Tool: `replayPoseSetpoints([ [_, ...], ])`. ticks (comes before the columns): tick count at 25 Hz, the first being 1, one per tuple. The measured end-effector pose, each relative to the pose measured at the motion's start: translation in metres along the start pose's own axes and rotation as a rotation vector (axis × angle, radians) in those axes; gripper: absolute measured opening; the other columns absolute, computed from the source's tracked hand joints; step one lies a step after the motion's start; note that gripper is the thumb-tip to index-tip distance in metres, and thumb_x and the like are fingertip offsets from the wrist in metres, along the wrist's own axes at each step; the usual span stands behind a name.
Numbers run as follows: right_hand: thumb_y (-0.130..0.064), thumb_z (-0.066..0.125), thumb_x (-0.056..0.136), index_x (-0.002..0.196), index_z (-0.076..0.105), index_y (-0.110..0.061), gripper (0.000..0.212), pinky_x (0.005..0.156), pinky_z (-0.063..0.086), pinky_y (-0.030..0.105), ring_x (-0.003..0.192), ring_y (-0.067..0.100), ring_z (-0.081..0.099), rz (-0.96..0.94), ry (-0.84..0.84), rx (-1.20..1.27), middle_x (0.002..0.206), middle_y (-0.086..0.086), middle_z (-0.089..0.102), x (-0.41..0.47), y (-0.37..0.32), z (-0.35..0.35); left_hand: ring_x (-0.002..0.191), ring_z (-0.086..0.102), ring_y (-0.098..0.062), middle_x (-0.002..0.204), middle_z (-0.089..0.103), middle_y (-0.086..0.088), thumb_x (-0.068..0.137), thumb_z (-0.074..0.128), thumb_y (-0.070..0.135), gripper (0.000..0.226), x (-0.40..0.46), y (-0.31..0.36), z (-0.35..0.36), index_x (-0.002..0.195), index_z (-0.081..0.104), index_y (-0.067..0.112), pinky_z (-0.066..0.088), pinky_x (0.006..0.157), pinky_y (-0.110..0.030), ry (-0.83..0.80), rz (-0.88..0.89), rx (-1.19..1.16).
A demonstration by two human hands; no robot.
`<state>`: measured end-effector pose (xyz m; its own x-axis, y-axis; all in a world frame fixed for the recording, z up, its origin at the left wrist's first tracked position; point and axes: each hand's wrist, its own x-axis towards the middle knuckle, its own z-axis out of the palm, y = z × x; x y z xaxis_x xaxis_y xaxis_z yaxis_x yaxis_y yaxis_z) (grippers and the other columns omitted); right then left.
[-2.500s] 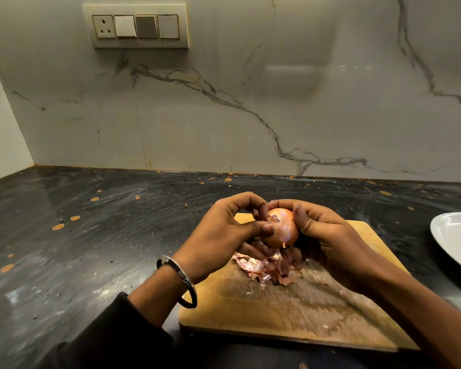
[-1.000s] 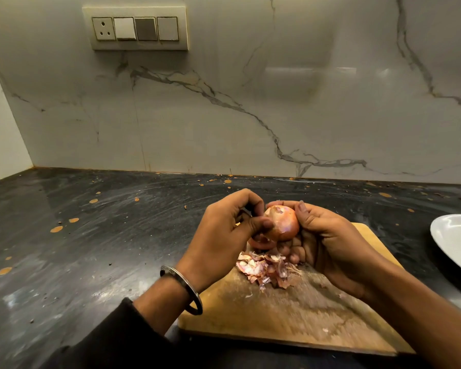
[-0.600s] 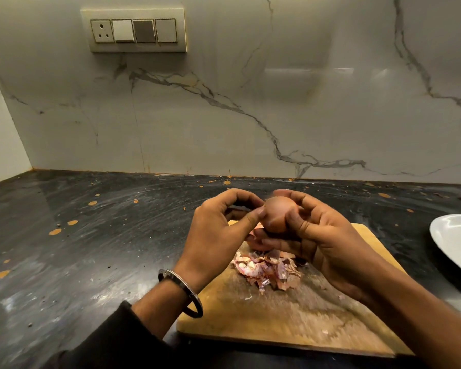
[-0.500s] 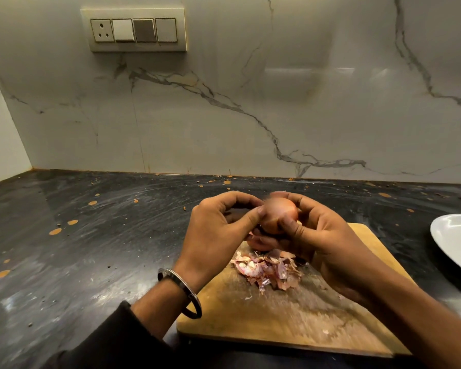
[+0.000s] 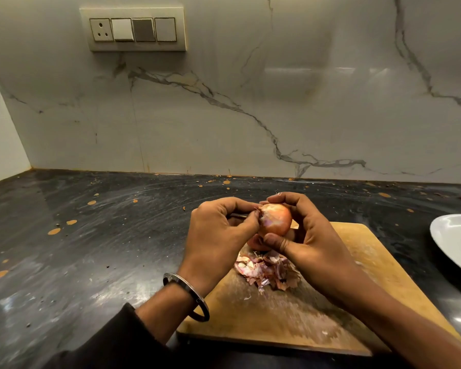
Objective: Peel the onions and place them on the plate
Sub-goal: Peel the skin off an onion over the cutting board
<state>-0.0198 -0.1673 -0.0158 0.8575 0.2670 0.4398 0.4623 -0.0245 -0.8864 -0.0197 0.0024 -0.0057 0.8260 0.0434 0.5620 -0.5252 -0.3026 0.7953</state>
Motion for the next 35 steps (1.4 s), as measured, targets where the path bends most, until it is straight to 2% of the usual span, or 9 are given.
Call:
replayPoseSetpoints([
  [5, -0.007, 0.086, 0.069, 0.115, 0.055, -0.030, 0.059, 0.078, 0.063, 0.042, 0.094, 0.021, 0.074, -0.071, 0.068, -0.080, 0.114, -0.005, 0.066, 0.000, 0.003, 0.007, 0.076, 0.069, 0.004, 0.082, 0.071, 0.015, 0.084, 0.073, 0.008, 0.020, -0.004, 0.006, 0.006, 0.088, 0.072, 0.028, 0.055, 0.065, -0.012, 0.108, 0.043, 0.045],
  [8, -0.017, 0.087, 0.065, 0.113, 0.054, -0.029, 0.060, 0.074, 0.063, 0.037, 0.090, 0.018, 0.074, -0.114, 0.118, -0.117, 0.111, -0.009, 0.066, -0.003, 0.002, 0.011, 0.076, 0.069, 0.005, 0.082, 0.072, 0.014, 0.085, 0.071, 0.007, 0.017, -0.006, 0.008, 0.011, 0.090, 0.073, 0.024, 0.054, 0.065, -0.011, 0.143, 0.026, 0.019],
  [10, -0.018, 0.087, 0.065, 0.112, 0.053, -0.029, 0.059, 0.072, 0.063, 0.033, 0.090, 0.015, 0.074, -0.145, 0.140, -0.157, 0.112, -0.012, 0.066, -0.005, 0.001, 0.013, 0.077, 0.070, 0.004, 0.083, 0.073, 0.011, 0.087, 0.070, 0.006, 0.016, -0.007, 0.008, 0.013, 0.091, 0.073, 0.021, 0.055, 0.066, -0.012, 0.142, -0.001, -0.035],
  [15, -0.002, 0.087, 0.069, 0.112, 0.053, -0.024, 0.059, 0.074, 0.062, 0.030, 0.100, 0.015, 0.070, -0.191, 0.148, -0.202, 0.119, -0.008, 0.063, -0.004, 0.003, 0.014, 0.080, 0.073, -0.004, 0.084, 0.076, 0.005, 0.088, 0.068, 0.003, 0.017, -0.006, 0.008, 0.015, 0.089, 0.073, 0.019, 0.057, 0.069, -0.017, 0.129, -0.085, -0.193],
  [21, 0.010, 0.082, 0.071, 0.108, 0.052, -0.037, 0.067, 0.072, 0.061, 0.027, 0.101, 0.015, 0.070, -0.222, 0.115, -0.202, 0.123, -0.012, 0.061, -0.005, 0.004, 0.017, 0.082, 0.073, -0.015, 0.086, 0.076, -0.006, 0.092, 0.063, 0.004, 0.010, -0.003, 0.003, 0.011, 0.092, 0.072, 0.009, 0.059, 0.072, -0.023, 0.098, -0.256, -0.478],
  [25, 0.003, 0.084, 0.073, 0.113, 0.055, -0.040, 0.066, 0.075, 0.062, 0.032, 0.096, 0.018, 0.072, -0.151, 0.090, -0.136, 0.119, -0.004, 0.064, 0.000, 0.006, 0.009, 0.078, 0.071, -0.012, 0.084, 0.075, -0.004, 0.093, 0.061, 0.005, 0.010, 0.000, 0.001, 0.011, 0.099, 0.069, 0.002, 0.058, 0.068, -0.022, 0.053, -0.314, -0.583],
  [28, -0.001, 0.087, 0.071, 0.115, 0.059, -0.034, 0.061, 0.076, 0.060, 0.026, 0.102, 0.014, 0.069, -0.113, 0.127, -0.113, 0.117, -0.002, 0.066, 0.003, 0.008, 0.001, 0.078, 0.072, -0.013, 0.084, 0.076, -0.004, 0.092, 0.062, 0.003, 0.008, 0.002, -0.001, 0.008, 0.099, 0.066, 0.003, 0.058, 0.066, -0.021, 0.068, -0.320, -0.602],
  [31, 0.000, 0.080, 0.075, 0.119, 0.061, -0.029, 0.055, 0.081, 0.059, 0.024, 0.103, 0.014, 0.071, -0.041, 0.113, 0.006, 0.120, -0.002, 0.068, 0.006, 0.010, -0.004, 0.078, 0.073, -0.015, 0.084, 0.074, -0.006, 0.090, 0.063, 0.000, 0.007, 0.004, -0.002, 0.007, 0.095, 0.064, 0.006, 0.057, 0.063, -0.022, 0.114, -0.293, -0.513],
  [35, -0.016, 0.079, 0.071, 0.122, 0.061, -0.026, 0.055, 0.081, 0.059, 0.026, 0.102, 0.016, 0.073, 0.022, 0.122, 0.107, 0.121, 0.000, 0.069, 0.008, 0.009, -0.004, 0.086, 0.073, -0.016, 0.093, 0.075, -0.005, 0.092, 0.063, 0.003, 0.015, 0.003, -0.003, 0.005, 0.102, 0.071, 0.010, 0.057, 0.067, -0.022, 0.074, -0.260, -0.420],
])
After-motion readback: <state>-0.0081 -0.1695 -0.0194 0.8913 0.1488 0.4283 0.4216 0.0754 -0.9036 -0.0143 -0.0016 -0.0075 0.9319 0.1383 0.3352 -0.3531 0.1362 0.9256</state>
